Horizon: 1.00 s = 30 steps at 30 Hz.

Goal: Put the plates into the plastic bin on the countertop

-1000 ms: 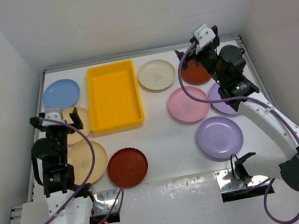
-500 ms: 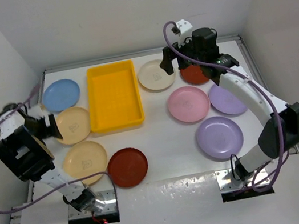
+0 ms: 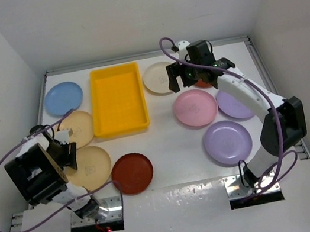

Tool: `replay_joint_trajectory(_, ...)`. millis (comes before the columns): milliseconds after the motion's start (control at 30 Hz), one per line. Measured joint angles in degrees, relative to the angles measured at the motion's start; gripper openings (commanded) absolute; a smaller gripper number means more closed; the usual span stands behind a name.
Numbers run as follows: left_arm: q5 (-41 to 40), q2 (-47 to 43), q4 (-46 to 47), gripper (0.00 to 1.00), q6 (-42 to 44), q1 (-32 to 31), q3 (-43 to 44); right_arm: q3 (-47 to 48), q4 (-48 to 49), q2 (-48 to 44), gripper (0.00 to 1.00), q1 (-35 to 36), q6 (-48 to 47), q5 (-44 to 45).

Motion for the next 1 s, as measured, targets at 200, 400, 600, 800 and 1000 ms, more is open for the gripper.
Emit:
replay_joint_trajectory(200, 0.5, 2.4, 4.2, 0.32, 0.0, -1.9, -1.4, 0.0, 0.3, 0.0, 0.83, 0.5, 0.0, 0.9)
replay_joint_trajectory(400, 3.6, 1.8, 2.8, 0.00, 2.8, -2.2, -1.1, -0.4, 0.5, 0.0, 0.78, 0.5, 0.9, 1.1)
replay_joint_trajectory(600, 6.4, -6.2, -3.0, 0.00, 13.5, -1.3, -1.0, -0.4, 0.7, 0.0, 0.78, 0.6, 1.3, 0.7)
replay_joint_trajectory(800, 4.8, -10.0, -11.7, 0.00, 26.6, 0.0, 6.5, 0.3, 0.8, 1.2, 0.78, 0.6, 1.3, -0.2)
replay_joint_trajectory(1000, 10.4, -6.1, -20.8, 0.00, 32.3, 1.2, 29.2, 0.8, 0.9, 2.6, 0.78, 0.6, 1.3, -0.9)
